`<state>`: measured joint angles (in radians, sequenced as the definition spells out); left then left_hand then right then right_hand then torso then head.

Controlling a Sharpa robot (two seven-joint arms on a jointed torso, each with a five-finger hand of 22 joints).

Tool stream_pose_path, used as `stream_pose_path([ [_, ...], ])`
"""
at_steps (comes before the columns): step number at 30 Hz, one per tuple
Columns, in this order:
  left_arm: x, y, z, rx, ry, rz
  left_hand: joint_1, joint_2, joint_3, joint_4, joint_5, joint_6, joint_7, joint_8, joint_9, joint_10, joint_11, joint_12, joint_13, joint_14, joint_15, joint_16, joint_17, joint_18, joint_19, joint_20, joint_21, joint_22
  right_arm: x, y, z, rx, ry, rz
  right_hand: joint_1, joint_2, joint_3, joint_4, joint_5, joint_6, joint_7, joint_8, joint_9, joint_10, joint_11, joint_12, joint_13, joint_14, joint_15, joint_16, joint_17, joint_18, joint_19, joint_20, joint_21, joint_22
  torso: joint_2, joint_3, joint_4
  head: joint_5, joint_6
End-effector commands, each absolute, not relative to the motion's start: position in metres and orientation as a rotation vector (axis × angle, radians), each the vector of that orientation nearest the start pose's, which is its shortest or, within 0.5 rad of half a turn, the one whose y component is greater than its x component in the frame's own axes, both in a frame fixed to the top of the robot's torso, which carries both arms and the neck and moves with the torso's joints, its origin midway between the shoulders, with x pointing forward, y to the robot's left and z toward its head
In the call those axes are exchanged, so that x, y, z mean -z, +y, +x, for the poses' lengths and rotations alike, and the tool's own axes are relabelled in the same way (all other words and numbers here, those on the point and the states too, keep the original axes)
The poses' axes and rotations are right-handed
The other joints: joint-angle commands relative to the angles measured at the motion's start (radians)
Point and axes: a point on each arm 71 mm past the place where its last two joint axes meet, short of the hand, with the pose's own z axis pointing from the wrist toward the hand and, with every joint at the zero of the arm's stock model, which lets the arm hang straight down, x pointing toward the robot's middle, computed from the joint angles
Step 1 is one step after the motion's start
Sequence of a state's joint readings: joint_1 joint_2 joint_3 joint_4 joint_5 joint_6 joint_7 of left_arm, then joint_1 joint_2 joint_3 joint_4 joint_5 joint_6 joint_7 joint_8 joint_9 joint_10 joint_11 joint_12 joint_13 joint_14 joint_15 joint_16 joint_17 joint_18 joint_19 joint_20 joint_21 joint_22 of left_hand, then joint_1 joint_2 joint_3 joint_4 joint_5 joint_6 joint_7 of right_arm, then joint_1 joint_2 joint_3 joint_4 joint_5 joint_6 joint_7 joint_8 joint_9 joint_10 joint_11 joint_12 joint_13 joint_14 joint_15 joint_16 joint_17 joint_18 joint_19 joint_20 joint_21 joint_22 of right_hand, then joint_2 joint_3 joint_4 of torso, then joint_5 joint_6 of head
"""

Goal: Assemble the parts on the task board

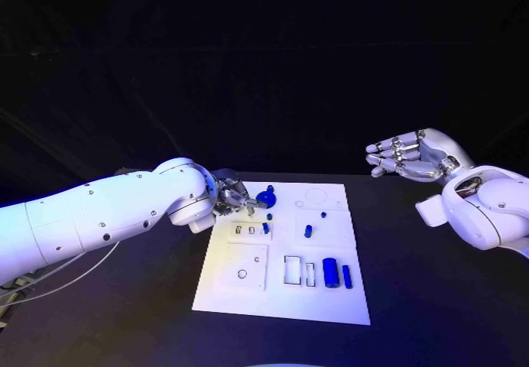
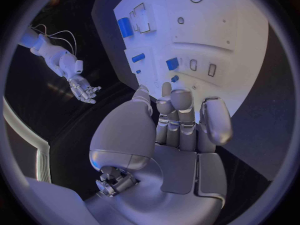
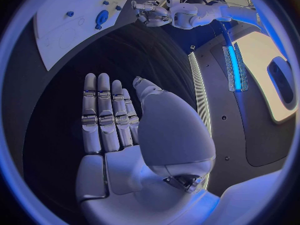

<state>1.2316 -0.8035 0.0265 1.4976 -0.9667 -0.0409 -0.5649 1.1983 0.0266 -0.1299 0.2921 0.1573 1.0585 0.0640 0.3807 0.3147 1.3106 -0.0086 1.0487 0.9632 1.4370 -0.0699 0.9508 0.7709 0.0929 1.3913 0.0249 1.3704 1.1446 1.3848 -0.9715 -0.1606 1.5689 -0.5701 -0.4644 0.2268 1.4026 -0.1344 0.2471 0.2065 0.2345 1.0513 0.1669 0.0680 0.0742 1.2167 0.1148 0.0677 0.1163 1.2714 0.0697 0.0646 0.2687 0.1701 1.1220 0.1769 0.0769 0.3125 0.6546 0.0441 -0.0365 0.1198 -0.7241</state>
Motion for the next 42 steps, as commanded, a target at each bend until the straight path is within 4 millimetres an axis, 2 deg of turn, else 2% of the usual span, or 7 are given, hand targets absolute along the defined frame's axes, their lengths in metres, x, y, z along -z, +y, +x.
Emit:
stream_pose_path([
  [1, 0.188, 0.209, 0.502, 0.361, 2.196, -0.366, -0.016, 0.002, -0.014, 0.000, -0.002, -0.011, 0.000, 0.015, 0.017, -0.009, -0.001, 0.010, 0.007, -0.003, -0.002, 0.003, 0.001, -0.016, 0.014, 0.000, 0.013, 0.021, 0.126, -0.259, 0.493, -1.105, 1.451, 0.548, -0.017, -0.002, -0.009, -0.002, 0.008, -0.004, 0.009, -0.003, -0.001, -0.011, 0.004, -0.004, -0.010, -0.016, 0.006, -0.003, -0.016, 0.014, -0.004, 0.011, -0.011, -0.019, 0.000, 0.0002, 0.0030, 0.000, -0.002],
  [5, 0.188, 0.205, 0.507, 0.349, 2.207, -0.353, -0.026, 0.004, -0.025, 0.000, -0.002, -0.020, -0.001, 0.027, 0.032, -0.017, -0.001, 0.003, -0.002, -0.004, -0.002, 0.002, 0.001, -0.018, 0.017, 0.000, 0.019, 0.030, 0.126, -0.258, 0.494, -1.104, 1.446, 0.546, -0.023, -0.003, -0.018, -0.001, 0.012, -0.008, 0.012, -0.003, -0.002, -0.015, 0.007, -0.004, -0.015, -0.024, 0.009, -0.003, -0.026, 0.014, -0.009, 0.014, -0.013, -0.032, 0.002, -0.0001, -0.0003, 0.000, -0.006],
  [11, 0.190, 0.198, 0.514, 0.339, 2.213, -0.344, -0.031, 0.000, -0.034, 0.000, -0.003, -0.026, -0.001, 0.034, 0.041, -0.025, -0.001, -0.008, -0.015, -0.004, -0.002, 0.001, 0.000, -0.018, 0.018, 0.001, 0.022, 0.036, 0.126, -0.256, 0.495, -1.102, 1.423, 0.546, -0.025, -0.003, -0.025, -0.003, 0.022, -0.011, 0.015, -0.003, -0.002, -0.019, 0.009, -0.003, -0.019, -0.029, 0.012, -0.003, -0.034, 0.014, -0.013, 0.017, -0.014, -0.043, 0.003, 0.0000, 0.0025, 0.000, -0.010],
  [15, 0.193, 0.193, 0.517, 0.333, 2.220, -0.337, -0.033, -0.003, -0.037, 0.000, -0.002, -0.028, -0.001, 0.038, 0.045, -0.025, -0.001, -0.007, -0.014, -0.004, -0.002, 0.001, 0.000, -0.019, 0.019, 0.001, 0.024, 0.040, 0.126, -0.255, 0.495, -1.099, 1.417, 0.549, -0.027, -0.001, -0.031, -0.005, 0.027, -0.012, 0.016, -0.002, -0.002, -0.022, 0.011, -0.003, -0.023, -0.042, 0.016, -0.004, -0.046, 0.014, -0.023, 0.021, -0.015, -0.057, 0.006, -0.0027, 0.0014, -0.002, -0.012],
  [20, 0.199, 0.187, 0.520, 0.327, 2.244, -0.332, -0.035, -0.003, -0.040, 0.000, -0.002, -0.030, -0.001, 0.041, 0.048, -0.030, -0.001, -0.015, -0.024, -0.004, -0.002, 0.001, 0.000, -0.019, 0.019, 0.001, 0.025, 0.042, 0.127, -0.254, 0.496, -1.098, 1.418, 0.553, -0.028, 0.001, -0.035, -0.007, 0.031, -0.014, 0.016, -0.002, -0.002, -0.025, 0.012, -0.003, -0.026, -0.048, 0.018, -0.004, -0.053, 0.014, -0.030, 0.024, -0.015, -0.066, 0.009, -0.0031, -0.0013, -0.007, -0.015],
  [31, 0.206, 0.179, 0.523, 0.341, 2.301, -0.334, -0.035, 0.004, -0.041, 0.000, -0.001, -0.034, -0.001, 0.047, 0.056, -0.033, -0.002, -0.019, -0.029, -0.004, -0.002, 0.001, 0.000, -0.021, 0.022, 0.001, 0.030, 0.052, 0.128, -0.250, 0.497, -1.101, 1.430, 0.552, -0.030, 0.006, -0.044, -0.009, 0.038, -0.018, 0.018, -0.002, -0.002, -0.033, 0.015, -0.003, -0.033, -0.064, 0.023, -0.004, -0.068, 0.014, -0.043, 0.029, -0.015, -0.085, 0.018, 0.0003, -0.0097, 0.002, -0.019],
  [42, 0.210, 0.174, 0.522, 0.348, 2.348, -0.318, -0.028, 0.009, -0.041, -0.002, -0.001, -0.041, -0.001, 0.054, 0.066, -0.038, -0.002, -0.024, -0.037, -0.005, -0.002, 0.000, 0.000, -0.022, 0.023, 0.001, 0.034, 0.058, 0.130, -0.247, 0.497, -1.110, 1.457, 0.545, -0.032, 0.012, -0.049, -0.011, 0.041, -0.017, 0.015, -0.001, -0.001, -0.042, 0.016, -0.003, -0.038, -0.074, 0.026, -0.004, -0.079, 0.014, -0.052, 0.033, -0.014, -0.099, 0.017, -0.0004, -0.0094, -0.002, -0.026],
])
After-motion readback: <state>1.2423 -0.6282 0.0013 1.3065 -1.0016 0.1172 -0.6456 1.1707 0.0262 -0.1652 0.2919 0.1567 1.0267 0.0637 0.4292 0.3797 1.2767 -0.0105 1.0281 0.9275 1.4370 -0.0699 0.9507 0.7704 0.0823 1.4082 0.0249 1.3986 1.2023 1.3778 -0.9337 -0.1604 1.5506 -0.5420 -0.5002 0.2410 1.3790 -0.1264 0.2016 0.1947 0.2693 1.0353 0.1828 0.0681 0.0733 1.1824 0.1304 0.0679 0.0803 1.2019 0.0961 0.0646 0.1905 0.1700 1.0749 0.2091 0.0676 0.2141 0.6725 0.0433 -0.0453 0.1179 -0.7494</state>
